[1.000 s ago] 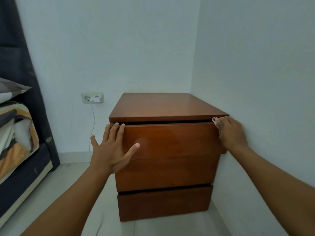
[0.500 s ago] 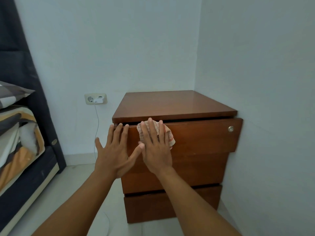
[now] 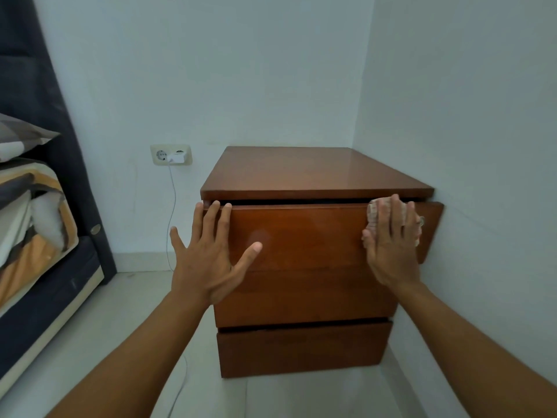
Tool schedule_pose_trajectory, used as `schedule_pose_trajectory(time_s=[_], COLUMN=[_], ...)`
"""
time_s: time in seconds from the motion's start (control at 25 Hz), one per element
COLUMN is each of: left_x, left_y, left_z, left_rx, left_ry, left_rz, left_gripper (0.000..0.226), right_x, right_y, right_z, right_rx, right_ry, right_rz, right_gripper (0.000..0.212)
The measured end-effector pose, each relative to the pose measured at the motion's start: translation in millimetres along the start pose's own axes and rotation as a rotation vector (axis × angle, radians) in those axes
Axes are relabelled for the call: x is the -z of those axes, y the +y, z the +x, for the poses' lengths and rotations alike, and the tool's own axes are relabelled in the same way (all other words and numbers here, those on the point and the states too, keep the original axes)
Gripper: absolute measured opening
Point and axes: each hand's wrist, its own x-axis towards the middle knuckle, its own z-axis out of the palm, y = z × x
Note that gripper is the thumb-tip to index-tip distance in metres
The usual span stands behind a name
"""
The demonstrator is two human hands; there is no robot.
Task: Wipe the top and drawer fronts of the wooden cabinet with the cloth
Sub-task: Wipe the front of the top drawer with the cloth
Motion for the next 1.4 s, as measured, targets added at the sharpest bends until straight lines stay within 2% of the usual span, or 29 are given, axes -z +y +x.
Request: schedule_pose_trajectory(time_s=[0.2, 0.32, 0.36, 0.44, 0.56, 0.6, 0.68, 0.84, 1.0, 1.16, 1.4], left_x=[0, 0, 0, 1, 1, 1, 1, 0, 1, 0, -5], left_y=[3, 4, 4, 4, 3, 2, 2, 4, 6, 6, 8], left_z=[-3, -3, -3, -3, -3, -3, -4, -3, -2, -3, -2], left_rx=[-0.008, -0.007, -0.007, -0.003, -0.009, -0.012, -0.010, 0.003, 0.006, 0.009, 0.027], left_ry=[0.001, -0.005, -0.007, -0.005, -0.010, -0.007, -0.008, -0.008, -0.002, 0.002, -0.001], left_rz=[0.011, 0.017, 0.021, 0.026, 0.037, 0.042, 0.046, 0.042, 0.048, 0.067, 0.102], left_gripper=[0.102, 0.103, 0.103, 0.104, 0.103, 0.103, 0.104, 0.105, 0.106, 0.106, 0.104], right_x=[11, 25, 30, 31, 3, -10, -32, -40, -34, -27, -7], right_y=[47, 37, 16, -47, -140, -160, -170, -119, -28, 25, 66], right_z=[7, 10, 10, -1, -28, -37, -46, -49, -59, -64, -55], right_rx=[-0.106, -0.257, -0.238, -0.032, 0.292, 0.348, 0.375, 0.322, 0.110, -0.075, -0.116], right_ry=[0.018, 0.154, 0.210, 0.246, 0.078, 0.015, -0.051, -0.076, -0.091, -0.108, -0.112], right_rz=[0.105, 0.313, 0.352, 0.343, 0.292, 0.239, 0.110, 0.004, -0.024, -0.008, -0.007], right_gripper=[0.062, 0.056, 0.057, 0.062, 0.078, 0.079, 0.068, 0.071, 0.074, 0.073, 0.072])
